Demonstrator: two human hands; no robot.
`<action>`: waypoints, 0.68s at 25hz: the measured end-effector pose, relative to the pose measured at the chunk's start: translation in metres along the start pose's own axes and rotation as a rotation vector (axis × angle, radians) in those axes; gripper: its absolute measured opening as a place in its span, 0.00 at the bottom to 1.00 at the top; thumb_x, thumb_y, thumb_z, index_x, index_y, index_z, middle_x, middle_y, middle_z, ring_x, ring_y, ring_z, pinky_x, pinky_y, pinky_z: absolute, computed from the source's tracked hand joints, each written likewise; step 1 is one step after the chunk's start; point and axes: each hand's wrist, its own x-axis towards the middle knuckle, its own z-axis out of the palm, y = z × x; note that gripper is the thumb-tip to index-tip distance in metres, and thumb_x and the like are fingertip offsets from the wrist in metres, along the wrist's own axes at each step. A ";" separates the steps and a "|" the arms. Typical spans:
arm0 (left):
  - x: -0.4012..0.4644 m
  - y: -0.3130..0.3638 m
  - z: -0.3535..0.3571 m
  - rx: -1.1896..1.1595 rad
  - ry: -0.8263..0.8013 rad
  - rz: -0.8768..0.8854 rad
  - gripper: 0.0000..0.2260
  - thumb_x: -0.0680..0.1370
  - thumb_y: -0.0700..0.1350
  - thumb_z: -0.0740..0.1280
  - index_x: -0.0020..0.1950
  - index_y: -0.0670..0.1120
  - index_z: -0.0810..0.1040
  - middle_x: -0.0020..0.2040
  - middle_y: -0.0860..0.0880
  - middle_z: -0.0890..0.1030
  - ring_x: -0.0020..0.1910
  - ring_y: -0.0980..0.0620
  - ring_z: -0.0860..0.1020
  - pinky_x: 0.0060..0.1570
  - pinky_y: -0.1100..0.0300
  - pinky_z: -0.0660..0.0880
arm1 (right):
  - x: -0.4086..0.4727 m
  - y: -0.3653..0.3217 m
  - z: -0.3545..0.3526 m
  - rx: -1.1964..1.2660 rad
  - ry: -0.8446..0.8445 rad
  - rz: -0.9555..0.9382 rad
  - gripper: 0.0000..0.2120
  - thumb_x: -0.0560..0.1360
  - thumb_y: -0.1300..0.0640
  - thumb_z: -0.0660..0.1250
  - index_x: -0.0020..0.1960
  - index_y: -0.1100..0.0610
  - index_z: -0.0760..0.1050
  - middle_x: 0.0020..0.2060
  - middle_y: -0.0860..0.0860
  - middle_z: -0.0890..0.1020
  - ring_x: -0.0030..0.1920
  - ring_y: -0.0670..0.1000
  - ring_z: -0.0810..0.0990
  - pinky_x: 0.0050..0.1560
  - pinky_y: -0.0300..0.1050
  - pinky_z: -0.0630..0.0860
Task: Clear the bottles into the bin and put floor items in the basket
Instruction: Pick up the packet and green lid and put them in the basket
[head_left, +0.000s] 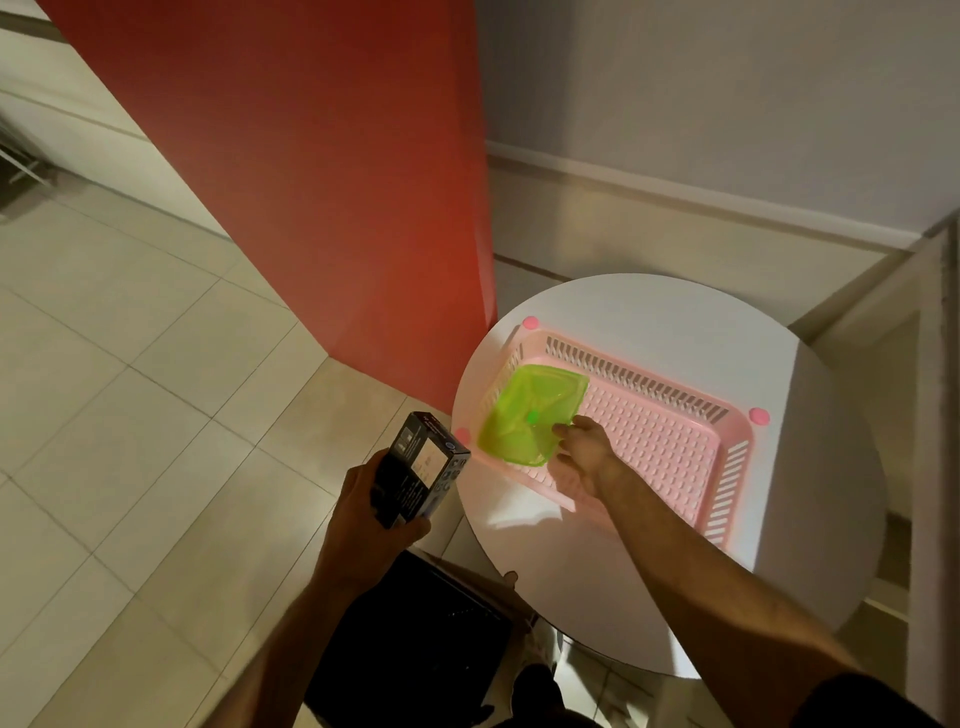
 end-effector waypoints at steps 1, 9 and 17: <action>0.005 0.006 0.006 0.012 -0.036 0.020 0.32 0.64 0.52 0.79 0.65 0.57 0.70 0.61 0.50 0.76 0.57 0.50 0.79 0.50 0.48 0.83 | -0.009 -0.001 -0.008 0.058 -0.036 -0.008 0.15 0.79 0.66 0.66 0.65 0.61 0.71 0.53 0.56 0.83 0.45 0.51 0.82 0.52 0.49 0.80; 0.026 0.045 0.043 -0.050 -0.129 0.031 0.29 0.65 0.57 0.80 0.61 0.51 0.75 0.52 0.44 0.80 0.49 0.42 0.82 0.47 0.39 0.82 | -0.092 0.012 -0.014 -0.107 -0.519 -0.162 0.28 0.73 0.47 0.71 0.71 0.47 0.68 0.61 0.53 0.82 0.58 0.57 0.83 0.55 0.54 0.82; 0.019 0.071 0.082 -0.124 -0.209 0.121 0.28 0.66 0.56 0.80 0.63 0.63 0.73 0.56 0.55 0.81 0.51 0.54 0.82 0.49 0.47 0.82 | -0.113 0.019 -0.003 -0.056 -0.239 -0.389 0.14 0.76 0.60 0.72 0.55 0.43 0.77 0.45 0.46 0.85 0.43 0.44 0.84 0.38 0.35 0.78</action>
